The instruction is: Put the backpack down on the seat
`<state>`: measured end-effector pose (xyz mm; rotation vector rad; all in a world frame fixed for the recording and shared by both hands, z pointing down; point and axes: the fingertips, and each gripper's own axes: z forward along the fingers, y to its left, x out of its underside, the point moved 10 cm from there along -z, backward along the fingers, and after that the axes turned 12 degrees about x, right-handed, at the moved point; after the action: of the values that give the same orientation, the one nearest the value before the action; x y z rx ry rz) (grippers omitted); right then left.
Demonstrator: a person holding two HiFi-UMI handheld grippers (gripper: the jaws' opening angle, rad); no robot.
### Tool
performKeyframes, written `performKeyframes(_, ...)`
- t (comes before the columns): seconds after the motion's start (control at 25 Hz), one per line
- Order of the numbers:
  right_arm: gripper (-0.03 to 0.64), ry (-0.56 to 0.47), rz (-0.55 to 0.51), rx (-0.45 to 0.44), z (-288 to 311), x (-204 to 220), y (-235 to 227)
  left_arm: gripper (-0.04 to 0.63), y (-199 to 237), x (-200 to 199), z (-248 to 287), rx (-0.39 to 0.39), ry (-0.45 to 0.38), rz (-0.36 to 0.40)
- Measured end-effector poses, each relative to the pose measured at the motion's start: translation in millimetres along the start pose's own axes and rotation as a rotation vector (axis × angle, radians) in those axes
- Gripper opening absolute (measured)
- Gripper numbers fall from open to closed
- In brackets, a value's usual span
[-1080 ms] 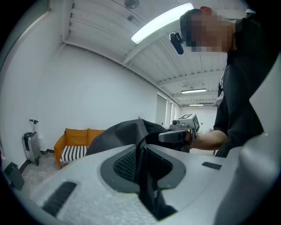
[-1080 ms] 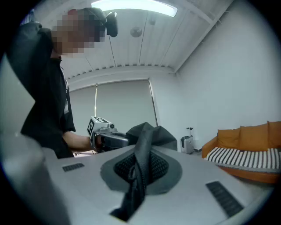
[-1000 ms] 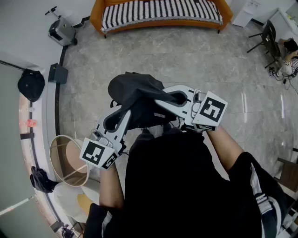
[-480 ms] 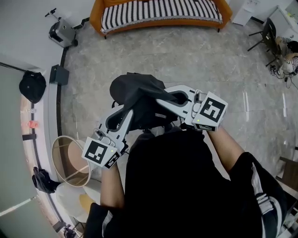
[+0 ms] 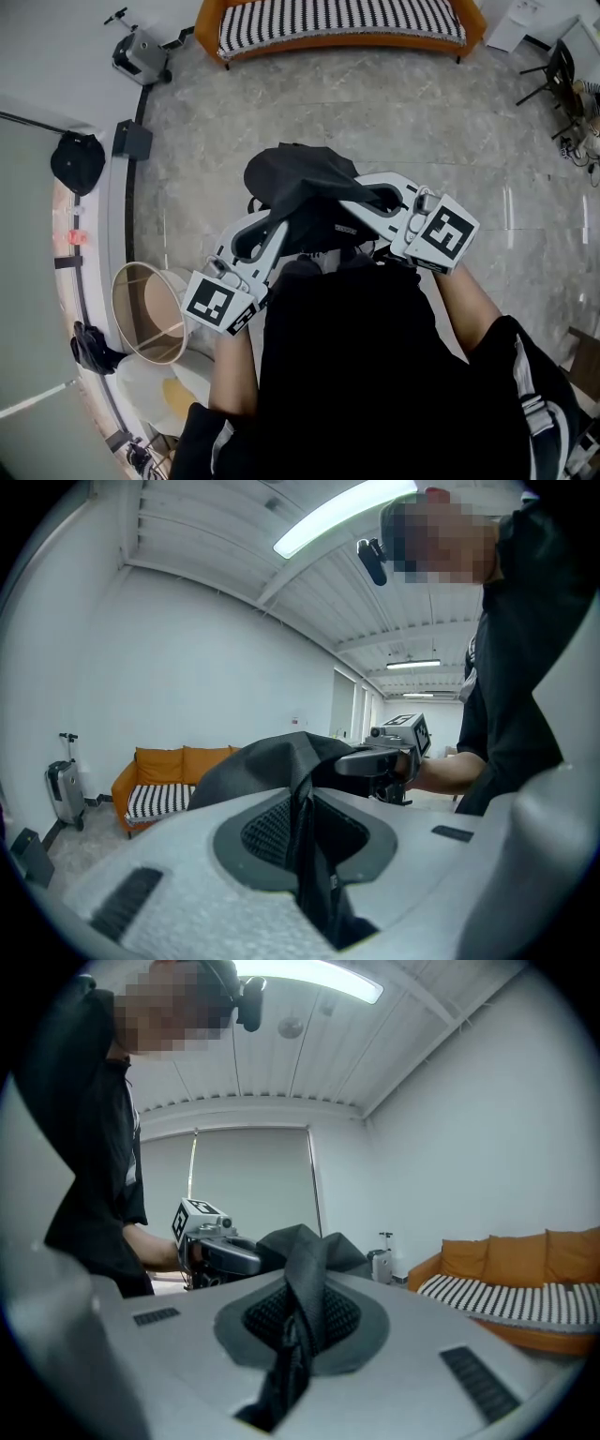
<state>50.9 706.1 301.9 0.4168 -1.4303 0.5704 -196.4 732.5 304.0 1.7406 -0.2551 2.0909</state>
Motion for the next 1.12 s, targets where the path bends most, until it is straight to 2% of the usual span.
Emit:
performKeyframes(0.24,0.031,0.021,0.015,0.026,-12.7,7.2,-11.0,0.055,-5.1,11.3,12.8,0.016,0.002,-0.051)
performKeyframes(0.52,0.032,0.074,0.066,0.059,-3.9,20.0,-24.3,0.055,13.0,22.8,18.1,0.044,-0.01,-0.09)
performKeyframes(0.8,0.032,0.131,0.075,0.073,18.0,21.7,-47.1,0.055,48.1,25.1,30.2,0.076,0.004,-0.102)
performKeyframes(1.12,0.032,0.168,0.052,0.073,70.8,17.1,-85.5,0.055,110.8,23.8,39.6,0.073,0.011,-0.111)
